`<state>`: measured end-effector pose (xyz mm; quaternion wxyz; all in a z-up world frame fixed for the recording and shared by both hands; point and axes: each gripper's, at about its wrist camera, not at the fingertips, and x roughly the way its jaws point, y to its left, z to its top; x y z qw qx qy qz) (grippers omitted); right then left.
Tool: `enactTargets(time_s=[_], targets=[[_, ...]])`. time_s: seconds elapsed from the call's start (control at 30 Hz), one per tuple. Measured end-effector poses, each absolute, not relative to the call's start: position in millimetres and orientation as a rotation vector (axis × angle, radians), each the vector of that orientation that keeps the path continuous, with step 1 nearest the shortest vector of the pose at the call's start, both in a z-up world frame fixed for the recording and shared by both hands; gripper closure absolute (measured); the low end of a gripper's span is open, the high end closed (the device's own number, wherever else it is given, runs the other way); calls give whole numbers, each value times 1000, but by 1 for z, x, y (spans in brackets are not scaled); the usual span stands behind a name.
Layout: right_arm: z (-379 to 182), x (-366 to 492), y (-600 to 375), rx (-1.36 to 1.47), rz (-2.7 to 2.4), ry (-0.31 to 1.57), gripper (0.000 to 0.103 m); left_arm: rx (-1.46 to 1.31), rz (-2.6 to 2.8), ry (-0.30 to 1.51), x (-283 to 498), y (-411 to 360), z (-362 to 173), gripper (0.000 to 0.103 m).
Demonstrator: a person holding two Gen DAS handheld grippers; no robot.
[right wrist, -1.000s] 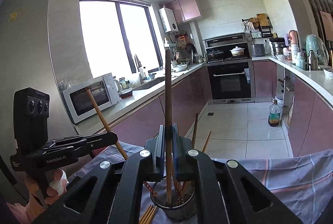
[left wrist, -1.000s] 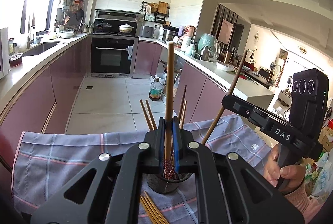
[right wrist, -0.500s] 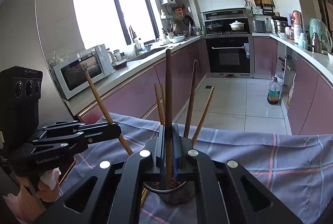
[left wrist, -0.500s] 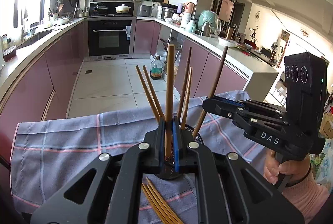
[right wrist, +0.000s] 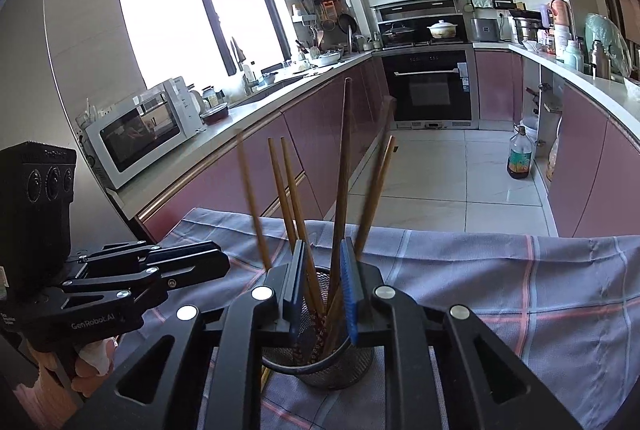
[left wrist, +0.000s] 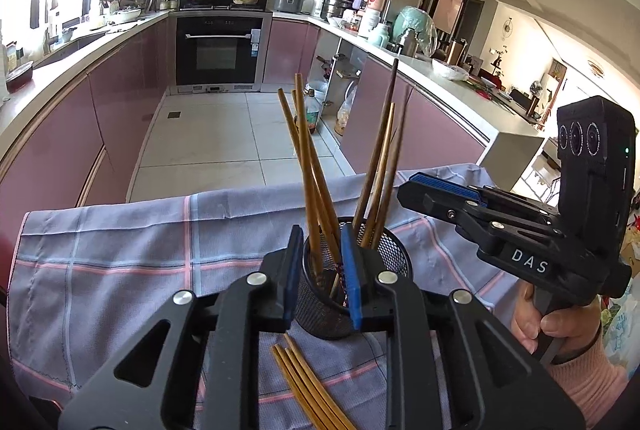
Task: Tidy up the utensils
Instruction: 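Move both open grippers back to the chopstick bundle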
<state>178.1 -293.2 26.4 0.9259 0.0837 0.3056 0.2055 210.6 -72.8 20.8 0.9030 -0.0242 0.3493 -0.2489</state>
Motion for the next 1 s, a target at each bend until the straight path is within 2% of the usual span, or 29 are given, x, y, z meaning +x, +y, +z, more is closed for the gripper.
enactTargets(time_s=[0.1,0.17,0.37,0.63,0.73,1.0], targets=[[26,176,-294,170,414,621,80,-53,-515,719,209,-71,18,84],[26,175,-294,163,408,619,79,-51,-503,710,206,-71,17,83],[29,161,-295,152,409,596,77,-63,-461,673,188,-57,17,73],[28,117,-284,109,481,563,71,-56,-400,634,156,-35,11,64],[18,106,-276,95,520,593,68,-52,-380,648,145,-27,2,62],[-37,99,-251,101,570,775,68,-47,-346,736,119,-12,-40,57]])
